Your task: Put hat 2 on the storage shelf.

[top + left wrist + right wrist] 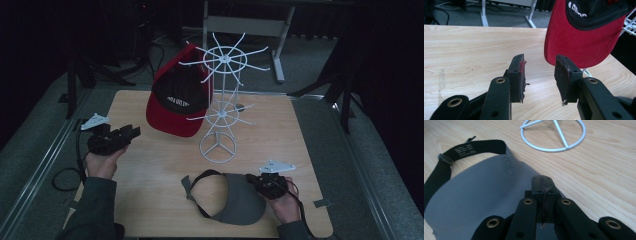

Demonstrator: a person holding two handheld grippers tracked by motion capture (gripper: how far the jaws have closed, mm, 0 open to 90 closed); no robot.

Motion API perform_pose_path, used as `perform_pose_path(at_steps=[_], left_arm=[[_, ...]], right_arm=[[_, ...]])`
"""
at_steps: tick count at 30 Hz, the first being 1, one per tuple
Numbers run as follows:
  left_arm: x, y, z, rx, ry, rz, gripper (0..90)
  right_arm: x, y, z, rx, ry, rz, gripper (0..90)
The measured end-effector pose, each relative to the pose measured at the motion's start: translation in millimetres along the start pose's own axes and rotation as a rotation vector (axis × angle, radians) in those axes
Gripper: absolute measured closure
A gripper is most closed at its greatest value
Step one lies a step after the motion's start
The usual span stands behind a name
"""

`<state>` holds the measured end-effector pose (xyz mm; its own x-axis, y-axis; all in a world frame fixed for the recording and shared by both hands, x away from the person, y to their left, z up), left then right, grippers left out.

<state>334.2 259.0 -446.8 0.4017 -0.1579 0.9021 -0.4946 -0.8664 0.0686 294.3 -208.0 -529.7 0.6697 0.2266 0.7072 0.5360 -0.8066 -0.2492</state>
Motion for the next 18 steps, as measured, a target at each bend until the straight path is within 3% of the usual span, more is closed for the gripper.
perform_pose_path(at_steps=[18], left_arm=[[1.3, 1.0, 0.2, -0.004, 0.003, 0.003, 60.6]], right_arm=[[11.6, -24.4, 13.6, 0.063, -0.028, -0.086, 89.0]])
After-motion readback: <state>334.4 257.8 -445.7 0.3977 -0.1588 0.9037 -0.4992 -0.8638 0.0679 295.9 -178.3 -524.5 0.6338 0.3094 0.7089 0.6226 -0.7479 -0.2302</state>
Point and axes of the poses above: each handheld gripper's, and its own axes: z roughly forward along the jaws, x roughly out of its top, y roughly to its right, the point moved 2 cm from there along z, roughly forward along the jaws, and after that the axes turned 14 degrees about z, right-handed, at the moved point
